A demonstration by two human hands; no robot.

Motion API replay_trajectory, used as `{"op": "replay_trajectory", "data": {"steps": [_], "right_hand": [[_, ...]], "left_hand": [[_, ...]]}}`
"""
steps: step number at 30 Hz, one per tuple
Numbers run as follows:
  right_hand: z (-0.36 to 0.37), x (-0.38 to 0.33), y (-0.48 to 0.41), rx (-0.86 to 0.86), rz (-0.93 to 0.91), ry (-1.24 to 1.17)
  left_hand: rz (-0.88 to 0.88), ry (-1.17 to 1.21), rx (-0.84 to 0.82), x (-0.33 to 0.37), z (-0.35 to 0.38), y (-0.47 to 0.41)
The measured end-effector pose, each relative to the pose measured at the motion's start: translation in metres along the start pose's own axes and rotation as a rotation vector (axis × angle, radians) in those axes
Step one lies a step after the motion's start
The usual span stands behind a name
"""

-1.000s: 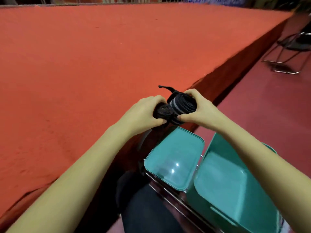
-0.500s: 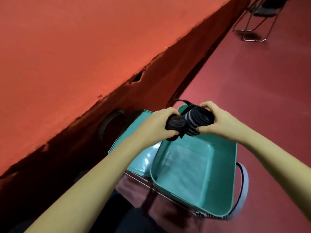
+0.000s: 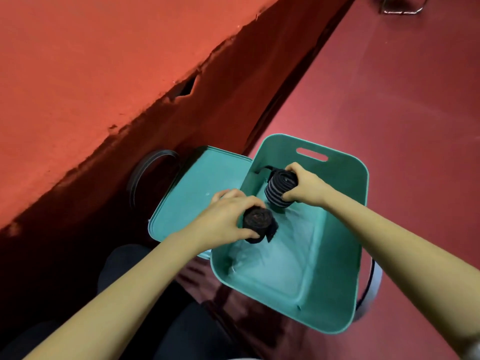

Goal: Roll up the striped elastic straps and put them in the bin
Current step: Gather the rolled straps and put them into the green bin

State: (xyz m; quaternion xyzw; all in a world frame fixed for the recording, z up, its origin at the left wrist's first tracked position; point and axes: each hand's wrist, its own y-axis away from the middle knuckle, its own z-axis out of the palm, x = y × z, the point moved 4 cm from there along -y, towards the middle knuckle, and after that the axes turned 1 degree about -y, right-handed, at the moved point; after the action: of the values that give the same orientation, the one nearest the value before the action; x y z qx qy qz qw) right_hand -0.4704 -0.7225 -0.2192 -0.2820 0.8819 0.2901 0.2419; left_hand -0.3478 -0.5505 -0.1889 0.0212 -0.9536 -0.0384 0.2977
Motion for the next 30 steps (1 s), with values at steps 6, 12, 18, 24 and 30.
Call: {"op": "replay_trajectory", "data": {"steps": [6,12,18,24,30], "right_hand": [[0.025,0.016,-0.039,-0.012,0.048,0.065],[0.044,0.024,-0.055,0.087,0.065,0.01],[0.054,0.033,-0.05,0.255,0.162,-0.316],[0.053,0.039,-0.049,0.224,0.184,-0.319],[0.038,0.033,-0.044,-0.086,0.237,-0.029]], "left_hand": [[0.027,0.015,0.005,-0.004,0.005,-0.001],[0.035,0.003,-0.006,-0.006,0.003,-0.003],[-0.042,0.053,-0.042,-0.011,0.008,-0.006],[-0.024,0.074,-0.031,-0.011,0.007,-0.006],[-0.054,0.12,-0.03,-0.011,0.006,-0.005]]}}
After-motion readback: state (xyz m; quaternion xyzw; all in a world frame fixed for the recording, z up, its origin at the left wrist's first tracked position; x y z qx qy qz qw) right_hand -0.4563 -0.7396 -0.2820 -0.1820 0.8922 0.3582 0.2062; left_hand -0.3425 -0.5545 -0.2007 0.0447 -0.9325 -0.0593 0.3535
